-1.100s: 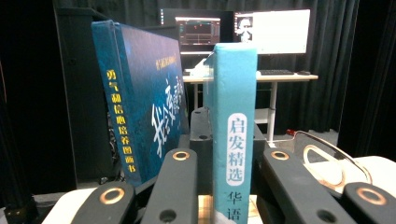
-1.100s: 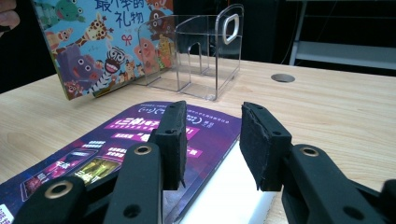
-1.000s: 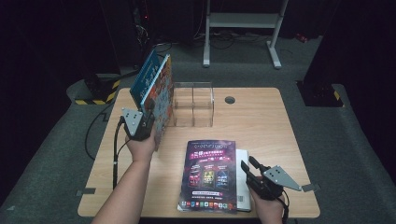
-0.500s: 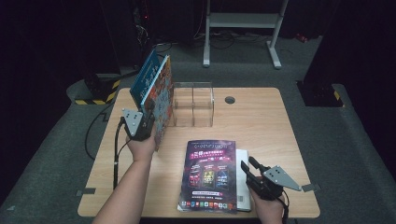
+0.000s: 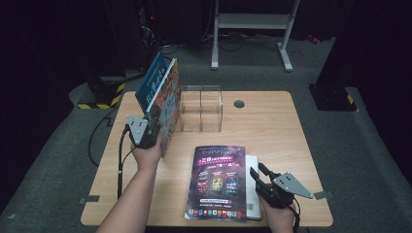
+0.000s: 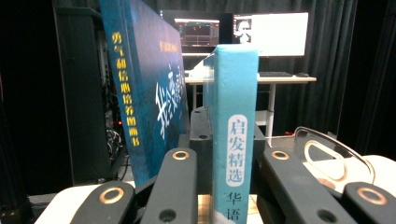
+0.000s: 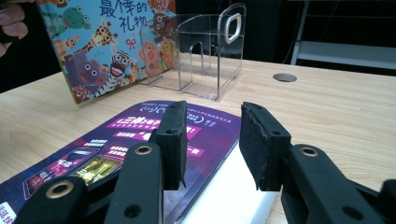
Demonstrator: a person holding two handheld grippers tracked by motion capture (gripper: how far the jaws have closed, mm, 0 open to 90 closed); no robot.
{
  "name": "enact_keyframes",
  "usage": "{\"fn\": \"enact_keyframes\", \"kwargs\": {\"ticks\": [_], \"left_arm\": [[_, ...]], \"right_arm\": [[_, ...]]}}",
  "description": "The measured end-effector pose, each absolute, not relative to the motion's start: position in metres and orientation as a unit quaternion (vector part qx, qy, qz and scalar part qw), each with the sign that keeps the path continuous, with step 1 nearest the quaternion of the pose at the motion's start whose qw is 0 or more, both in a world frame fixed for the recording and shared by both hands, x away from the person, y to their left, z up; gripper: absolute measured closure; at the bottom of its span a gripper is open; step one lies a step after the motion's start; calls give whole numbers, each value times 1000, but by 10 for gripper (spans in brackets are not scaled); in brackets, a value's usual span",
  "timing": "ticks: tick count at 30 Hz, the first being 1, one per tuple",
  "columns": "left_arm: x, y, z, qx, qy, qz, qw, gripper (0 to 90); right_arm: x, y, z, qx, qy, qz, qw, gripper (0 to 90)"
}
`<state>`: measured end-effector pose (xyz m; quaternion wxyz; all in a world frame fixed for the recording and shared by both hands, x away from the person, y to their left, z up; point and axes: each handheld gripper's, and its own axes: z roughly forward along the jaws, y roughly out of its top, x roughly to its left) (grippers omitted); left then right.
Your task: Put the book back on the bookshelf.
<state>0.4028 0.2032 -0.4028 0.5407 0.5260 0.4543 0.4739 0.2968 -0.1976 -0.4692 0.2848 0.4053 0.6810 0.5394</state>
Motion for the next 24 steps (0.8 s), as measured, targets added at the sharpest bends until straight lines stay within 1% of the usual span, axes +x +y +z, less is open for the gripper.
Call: {"fn": "enact_keyframes", "kwargs": {"ticks": [9, 24], "left_arm": [[399, 211, -407, 527, 459, 466, 543, 801], [396, 219, -409, 533, 456, 475, 532, 781]], "right_arm": [[297, -196, -469, 405, 682, 539, 283, 615], [298, -194, -471, 404, 684, 539, 280, 614]]}}
